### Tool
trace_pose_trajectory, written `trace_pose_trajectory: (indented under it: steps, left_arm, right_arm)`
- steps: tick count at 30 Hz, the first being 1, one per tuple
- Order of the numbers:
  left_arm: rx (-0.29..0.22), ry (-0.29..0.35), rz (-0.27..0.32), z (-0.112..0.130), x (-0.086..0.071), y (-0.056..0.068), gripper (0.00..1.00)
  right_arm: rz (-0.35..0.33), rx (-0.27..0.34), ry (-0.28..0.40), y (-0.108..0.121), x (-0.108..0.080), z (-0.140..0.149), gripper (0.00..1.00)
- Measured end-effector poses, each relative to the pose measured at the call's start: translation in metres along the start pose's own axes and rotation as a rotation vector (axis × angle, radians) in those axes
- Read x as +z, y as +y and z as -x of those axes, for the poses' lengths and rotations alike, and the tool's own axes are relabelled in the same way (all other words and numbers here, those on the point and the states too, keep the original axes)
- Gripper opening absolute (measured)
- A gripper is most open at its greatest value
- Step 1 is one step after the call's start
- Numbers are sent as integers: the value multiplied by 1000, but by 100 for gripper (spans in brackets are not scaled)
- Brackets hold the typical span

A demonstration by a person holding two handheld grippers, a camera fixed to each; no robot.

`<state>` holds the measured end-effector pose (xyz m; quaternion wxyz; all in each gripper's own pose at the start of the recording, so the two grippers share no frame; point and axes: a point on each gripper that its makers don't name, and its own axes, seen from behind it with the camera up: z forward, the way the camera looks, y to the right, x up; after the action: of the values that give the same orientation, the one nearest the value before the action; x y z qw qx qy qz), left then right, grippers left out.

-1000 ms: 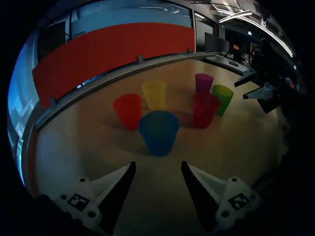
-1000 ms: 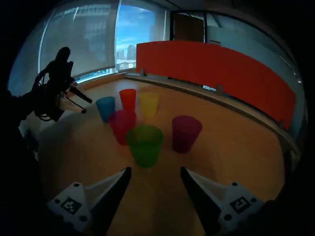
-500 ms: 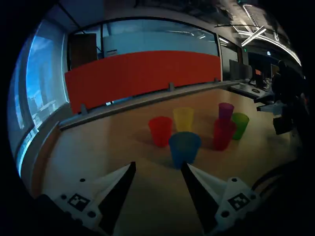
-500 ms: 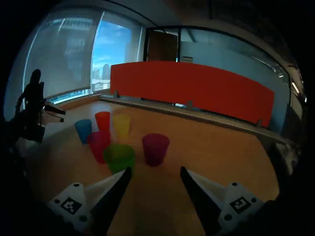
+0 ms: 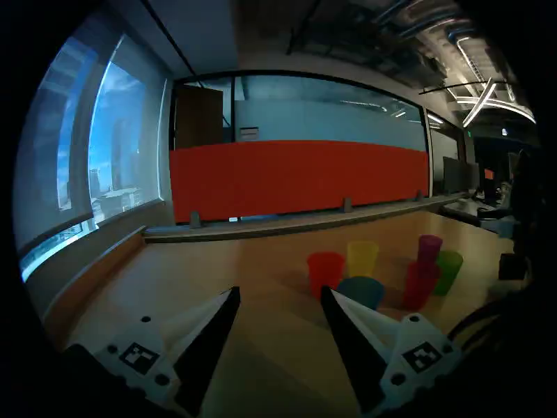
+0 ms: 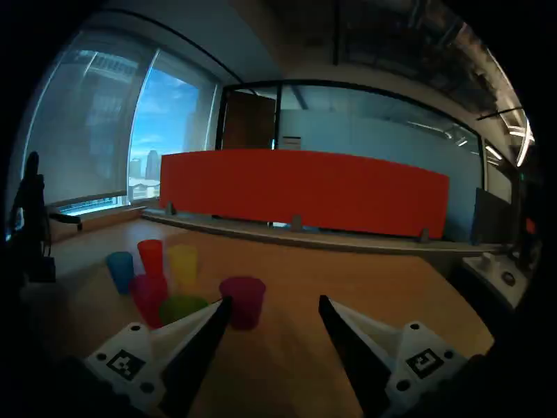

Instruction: Pour water

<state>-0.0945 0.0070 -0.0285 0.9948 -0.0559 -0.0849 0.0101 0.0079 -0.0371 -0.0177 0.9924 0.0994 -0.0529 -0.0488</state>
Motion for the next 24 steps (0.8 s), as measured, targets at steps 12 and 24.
trace_pose_trajectory:
  steps: [12, 24]
  left_arm:
    - [-60, 117, -111, -24, -6, -11, 85]
    - [-66, 150, -201, -16, -7, -24, 85]
  right_arm:
    - [155, 18, 104, 20, -1, -15, 96]
    - [219, 58, 143, 34, -6, -22, 97]
